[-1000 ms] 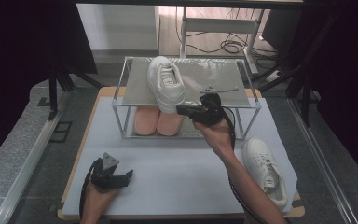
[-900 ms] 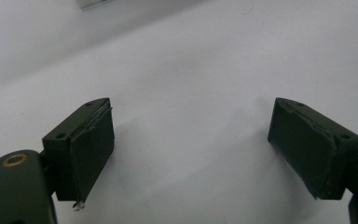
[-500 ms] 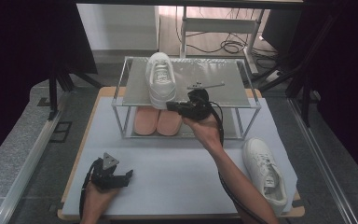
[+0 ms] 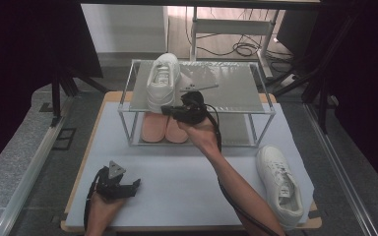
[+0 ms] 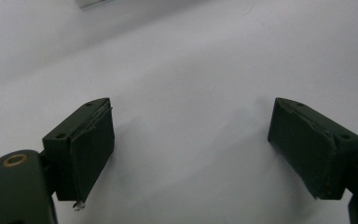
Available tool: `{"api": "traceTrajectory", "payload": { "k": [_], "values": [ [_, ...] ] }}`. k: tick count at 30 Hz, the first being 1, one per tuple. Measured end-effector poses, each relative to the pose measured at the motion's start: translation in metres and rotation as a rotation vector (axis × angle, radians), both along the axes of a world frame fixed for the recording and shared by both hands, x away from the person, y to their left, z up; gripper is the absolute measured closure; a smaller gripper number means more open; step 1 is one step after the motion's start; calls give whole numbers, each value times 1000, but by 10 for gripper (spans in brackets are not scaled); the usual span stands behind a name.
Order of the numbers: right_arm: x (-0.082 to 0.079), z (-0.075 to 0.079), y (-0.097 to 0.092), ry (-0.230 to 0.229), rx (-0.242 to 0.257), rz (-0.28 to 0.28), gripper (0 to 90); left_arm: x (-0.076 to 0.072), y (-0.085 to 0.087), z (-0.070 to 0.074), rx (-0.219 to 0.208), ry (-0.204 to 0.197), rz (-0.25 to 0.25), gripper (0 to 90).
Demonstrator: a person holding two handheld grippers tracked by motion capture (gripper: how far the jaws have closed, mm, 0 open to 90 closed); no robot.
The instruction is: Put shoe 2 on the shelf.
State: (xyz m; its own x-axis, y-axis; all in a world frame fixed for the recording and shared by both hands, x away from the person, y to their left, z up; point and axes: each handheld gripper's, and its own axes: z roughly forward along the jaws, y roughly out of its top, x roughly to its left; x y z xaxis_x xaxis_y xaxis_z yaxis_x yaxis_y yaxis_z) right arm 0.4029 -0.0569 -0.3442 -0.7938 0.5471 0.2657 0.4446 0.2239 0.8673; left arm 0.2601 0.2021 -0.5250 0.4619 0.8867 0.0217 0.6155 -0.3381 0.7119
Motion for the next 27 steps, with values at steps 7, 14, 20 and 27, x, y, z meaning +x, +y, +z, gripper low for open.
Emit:
{"api": "traceTrajectory", "payload": {
  "k": [7,14,20,27],
  "values": [
    [-4,1,4,-25,-33,-6,900,0,0,0,0,-2,0,149],
    [-18,-3,-8,-76,-121,8,749,0,0,0,2,-4,0,149],
    [-29,-14,-11,-101,-208,44,588,0,0,0,3,-5,-1,148],
    [-41,-30,-15,-163,-261,67,374,-1,0,0,7,-5,-1,148]
  ]
}}
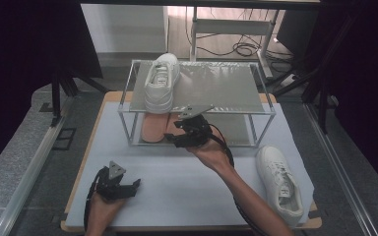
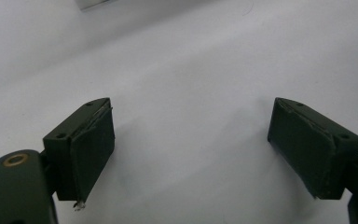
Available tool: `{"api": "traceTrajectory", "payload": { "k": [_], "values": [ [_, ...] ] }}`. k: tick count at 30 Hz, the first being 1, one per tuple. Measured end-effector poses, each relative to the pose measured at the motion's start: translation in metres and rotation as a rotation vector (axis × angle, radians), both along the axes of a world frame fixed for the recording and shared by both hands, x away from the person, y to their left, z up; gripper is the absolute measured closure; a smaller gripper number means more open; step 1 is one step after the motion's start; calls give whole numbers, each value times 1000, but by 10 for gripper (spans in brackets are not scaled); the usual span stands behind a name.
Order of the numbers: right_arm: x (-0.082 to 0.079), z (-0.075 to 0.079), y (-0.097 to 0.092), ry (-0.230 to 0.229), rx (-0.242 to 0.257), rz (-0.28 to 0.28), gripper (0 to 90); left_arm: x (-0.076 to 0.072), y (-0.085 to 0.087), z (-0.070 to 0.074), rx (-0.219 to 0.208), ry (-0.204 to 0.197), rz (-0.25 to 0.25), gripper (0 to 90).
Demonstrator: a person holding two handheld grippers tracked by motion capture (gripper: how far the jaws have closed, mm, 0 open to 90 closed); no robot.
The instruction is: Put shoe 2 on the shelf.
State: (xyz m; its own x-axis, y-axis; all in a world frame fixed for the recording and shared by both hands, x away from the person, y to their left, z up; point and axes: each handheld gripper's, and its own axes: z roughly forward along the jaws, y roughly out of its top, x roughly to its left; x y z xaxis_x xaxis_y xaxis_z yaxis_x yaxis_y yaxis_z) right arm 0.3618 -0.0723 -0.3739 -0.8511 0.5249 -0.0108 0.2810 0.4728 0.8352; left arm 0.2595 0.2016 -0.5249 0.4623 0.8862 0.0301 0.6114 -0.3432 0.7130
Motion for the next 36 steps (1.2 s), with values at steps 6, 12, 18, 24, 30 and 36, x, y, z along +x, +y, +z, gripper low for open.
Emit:
{"api": "traceTrajectory", "payload": {
  "k": [6,12,18,24,30,36],
  "values": [
    [-11,-11,-5,-20,-84,5,315,0,0,0,-1,-1,1,149],
    [-20,-24,-16,32,-134,19,244,0,0,0,0,-1,0,148],
    [-22,-32,-36,138,-125,-8,195,0,0,0,1,-2,1,148],
    [-24,-40,-58,209,-132,-28,158,0,0,0,1,-1,1,148],
    [-32,-43,-75,196,-189,-63,297,0,0,0,1,-2,0,148],
    [-36,-42,-109,185,-201,-143,514,0,0,0,1,-1,2,148]
  ]
}}
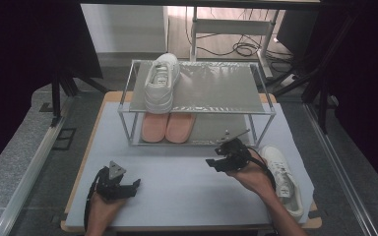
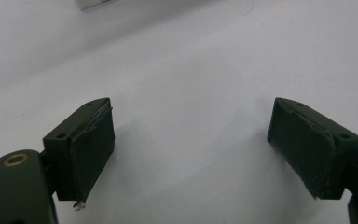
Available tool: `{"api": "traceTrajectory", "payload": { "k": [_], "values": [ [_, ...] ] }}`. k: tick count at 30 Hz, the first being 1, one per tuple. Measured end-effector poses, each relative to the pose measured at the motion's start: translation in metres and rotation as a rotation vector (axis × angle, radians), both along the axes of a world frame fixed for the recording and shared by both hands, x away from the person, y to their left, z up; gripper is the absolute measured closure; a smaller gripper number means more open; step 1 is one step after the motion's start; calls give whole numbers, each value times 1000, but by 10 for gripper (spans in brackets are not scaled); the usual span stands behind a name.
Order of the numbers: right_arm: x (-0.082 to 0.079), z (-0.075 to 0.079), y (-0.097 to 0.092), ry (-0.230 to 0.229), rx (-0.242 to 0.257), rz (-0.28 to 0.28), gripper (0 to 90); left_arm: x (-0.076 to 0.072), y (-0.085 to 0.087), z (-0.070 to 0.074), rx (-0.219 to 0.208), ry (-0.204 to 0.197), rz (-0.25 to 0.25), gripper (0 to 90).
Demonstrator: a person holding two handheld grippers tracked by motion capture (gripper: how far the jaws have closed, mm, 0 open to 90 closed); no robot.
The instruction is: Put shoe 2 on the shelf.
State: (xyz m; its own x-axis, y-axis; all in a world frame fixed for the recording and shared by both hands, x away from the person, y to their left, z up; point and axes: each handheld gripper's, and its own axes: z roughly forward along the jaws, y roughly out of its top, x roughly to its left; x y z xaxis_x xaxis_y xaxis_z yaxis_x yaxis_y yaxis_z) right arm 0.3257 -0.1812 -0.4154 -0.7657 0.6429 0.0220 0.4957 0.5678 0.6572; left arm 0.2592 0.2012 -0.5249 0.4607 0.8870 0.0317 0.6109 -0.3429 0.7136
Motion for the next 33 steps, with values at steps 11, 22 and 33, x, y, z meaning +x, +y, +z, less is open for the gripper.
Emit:
{"api": "traceTrajectory", "payload": {
  "k": [11,22,33],
  "values": [
    [0,1,-52,22,-18,-131,683,0,0,0,-2,5,-2,148],
    [2,1,-108,37,-54,-300,900,1,1,0,-5,8,-1,148],
    [-5,6,-149,23,-76,-418,900,1,1,0,-6,12,-1,148]
  ]
}}
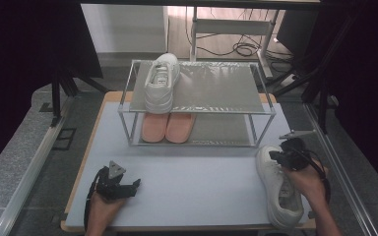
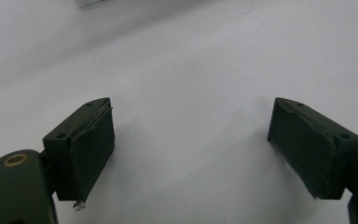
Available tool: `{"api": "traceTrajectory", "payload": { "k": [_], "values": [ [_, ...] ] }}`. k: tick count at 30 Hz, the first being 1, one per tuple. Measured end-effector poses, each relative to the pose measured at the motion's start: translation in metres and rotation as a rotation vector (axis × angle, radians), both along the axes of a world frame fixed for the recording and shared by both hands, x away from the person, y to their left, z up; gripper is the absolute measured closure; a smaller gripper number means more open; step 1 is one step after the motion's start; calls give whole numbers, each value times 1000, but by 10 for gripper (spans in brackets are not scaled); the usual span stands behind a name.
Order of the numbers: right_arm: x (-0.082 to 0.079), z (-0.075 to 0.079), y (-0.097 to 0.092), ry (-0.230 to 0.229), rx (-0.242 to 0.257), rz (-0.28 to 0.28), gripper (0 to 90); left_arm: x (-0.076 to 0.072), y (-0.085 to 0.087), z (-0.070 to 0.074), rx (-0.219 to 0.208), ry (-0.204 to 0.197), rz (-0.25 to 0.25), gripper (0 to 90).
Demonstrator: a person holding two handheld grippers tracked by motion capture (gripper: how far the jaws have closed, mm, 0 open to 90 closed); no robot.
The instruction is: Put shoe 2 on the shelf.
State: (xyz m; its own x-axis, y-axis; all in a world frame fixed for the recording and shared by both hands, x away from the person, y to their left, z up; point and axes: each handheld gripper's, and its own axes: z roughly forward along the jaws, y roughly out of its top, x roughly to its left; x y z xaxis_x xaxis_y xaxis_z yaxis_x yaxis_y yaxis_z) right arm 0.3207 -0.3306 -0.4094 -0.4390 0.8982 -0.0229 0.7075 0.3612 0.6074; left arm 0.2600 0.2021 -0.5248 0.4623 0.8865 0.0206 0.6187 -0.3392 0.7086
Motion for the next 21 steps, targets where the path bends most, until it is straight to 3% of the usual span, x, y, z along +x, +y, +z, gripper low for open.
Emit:
{"api": "traceTrajectory", "payload": {
  "k": [3,9,21],
  "values": [
    [-3,-2,-20,-1,3,-59,900,0,1,0,6,3,-5,148],
    [-11,-15,-44,8,-2,-125,900,0,1,0,6,3,-5,148],
    [-31,-42,-65,35,16,-181,900,0,1,0,2,2,-3,148]
  ]
}}
